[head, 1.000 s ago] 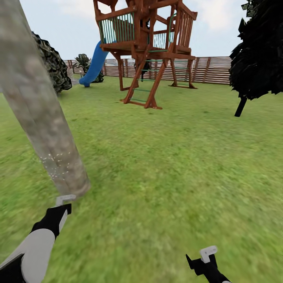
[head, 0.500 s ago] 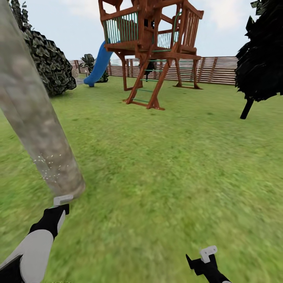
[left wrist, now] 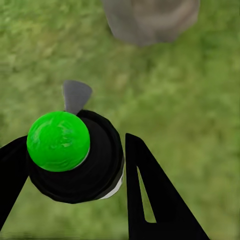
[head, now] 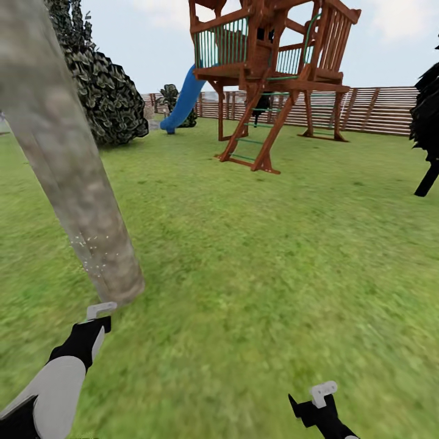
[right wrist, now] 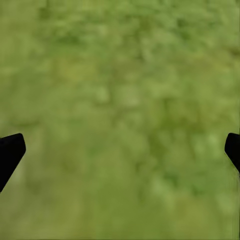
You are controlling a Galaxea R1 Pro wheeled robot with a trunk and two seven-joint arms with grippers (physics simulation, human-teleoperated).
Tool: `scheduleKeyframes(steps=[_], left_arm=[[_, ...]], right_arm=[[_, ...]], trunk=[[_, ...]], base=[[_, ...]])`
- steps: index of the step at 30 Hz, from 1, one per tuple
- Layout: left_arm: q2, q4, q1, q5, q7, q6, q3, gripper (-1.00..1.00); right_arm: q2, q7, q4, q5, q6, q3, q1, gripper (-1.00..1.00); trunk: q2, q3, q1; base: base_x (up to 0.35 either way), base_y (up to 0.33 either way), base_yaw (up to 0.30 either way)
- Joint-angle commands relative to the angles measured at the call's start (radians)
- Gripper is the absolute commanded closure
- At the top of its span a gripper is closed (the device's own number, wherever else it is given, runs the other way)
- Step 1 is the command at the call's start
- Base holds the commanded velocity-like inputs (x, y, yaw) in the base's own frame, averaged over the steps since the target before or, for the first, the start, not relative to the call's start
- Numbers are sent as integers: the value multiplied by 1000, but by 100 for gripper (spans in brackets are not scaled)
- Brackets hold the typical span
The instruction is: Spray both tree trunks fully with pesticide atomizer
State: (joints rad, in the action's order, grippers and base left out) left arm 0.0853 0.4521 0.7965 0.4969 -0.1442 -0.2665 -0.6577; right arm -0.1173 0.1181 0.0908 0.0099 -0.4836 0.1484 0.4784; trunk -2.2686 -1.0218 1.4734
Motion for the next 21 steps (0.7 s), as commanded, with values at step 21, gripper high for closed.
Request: scheduleKeyframes(steps=[21], left_arm=[[-1, -2, 1, 7, -2, -2, -6, 100]], right_arm=[[-1, 1, -2, 1, -3, 2, 0, -100]], trunk=[[0, -1, 0]], base=[[152, -233, 122]])
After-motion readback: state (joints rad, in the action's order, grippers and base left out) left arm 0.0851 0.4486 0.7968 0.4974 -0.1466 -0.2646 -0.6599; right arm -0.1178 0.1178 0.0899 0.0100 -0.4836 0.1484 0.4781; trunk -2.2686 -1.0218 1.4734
